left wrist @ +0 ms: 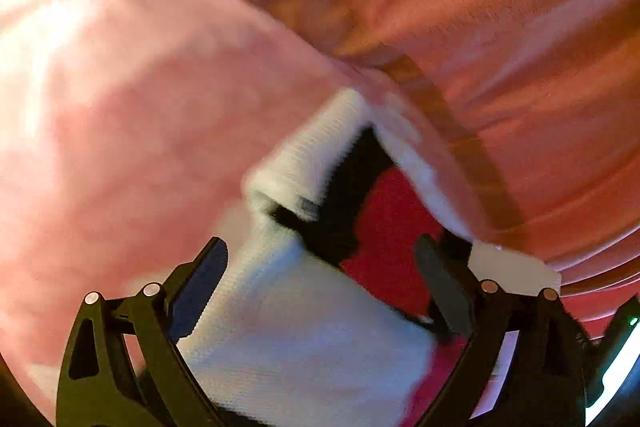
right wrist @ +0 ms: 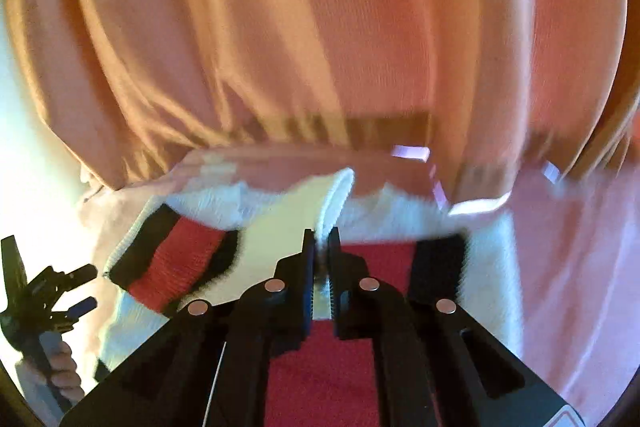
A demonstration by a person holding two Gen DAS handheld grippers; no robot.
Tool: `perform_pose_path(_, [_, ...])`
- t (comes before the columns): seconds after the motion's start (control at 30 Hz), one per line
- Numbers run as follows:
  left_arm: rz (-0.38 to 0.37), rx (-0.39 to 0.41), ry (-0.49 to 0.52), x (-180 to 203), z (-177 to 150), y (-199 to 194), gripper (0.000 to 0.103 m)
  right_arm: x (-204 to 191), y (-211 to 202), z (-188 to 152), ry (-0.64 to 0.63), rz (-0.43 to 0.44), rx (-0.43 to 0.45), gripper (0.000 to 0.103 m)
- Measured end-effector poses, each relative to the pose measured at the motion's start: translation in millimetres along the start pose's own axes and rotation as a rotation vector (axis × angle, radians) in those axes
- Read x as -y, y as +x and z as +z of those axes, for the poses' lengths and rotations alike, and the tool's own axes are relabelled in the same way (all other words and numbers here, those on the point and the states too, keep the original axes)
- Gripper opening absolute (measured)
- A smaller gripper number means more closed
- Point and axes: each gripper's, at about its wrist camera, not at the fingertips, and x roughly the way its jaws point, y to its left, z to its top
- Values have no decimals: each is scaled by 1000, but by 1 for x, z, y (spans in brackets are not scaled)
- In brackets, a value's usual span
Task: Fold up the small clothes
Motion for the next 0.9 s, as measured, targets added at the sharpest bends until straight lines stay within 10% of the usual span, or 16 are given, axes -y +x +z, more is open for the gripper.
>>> perform_pose_path(0.17, [-125,-126,-143,-2,1,52,85,28,37,-16,18,-29,-126,6])
perform_pose_path(0.4, [-2,-29,-125,-10,15,64,30,48,14,-10,34,9,-54,5])
perform_pose_path(0.6, [48,-2,-81,-15,10,66,23,89,70,-63,103,-25,-268,5])
perform_pose_path(0.9, [94,17,-44,-20,9,69,23,106,73,-73,134,3,-271,5])
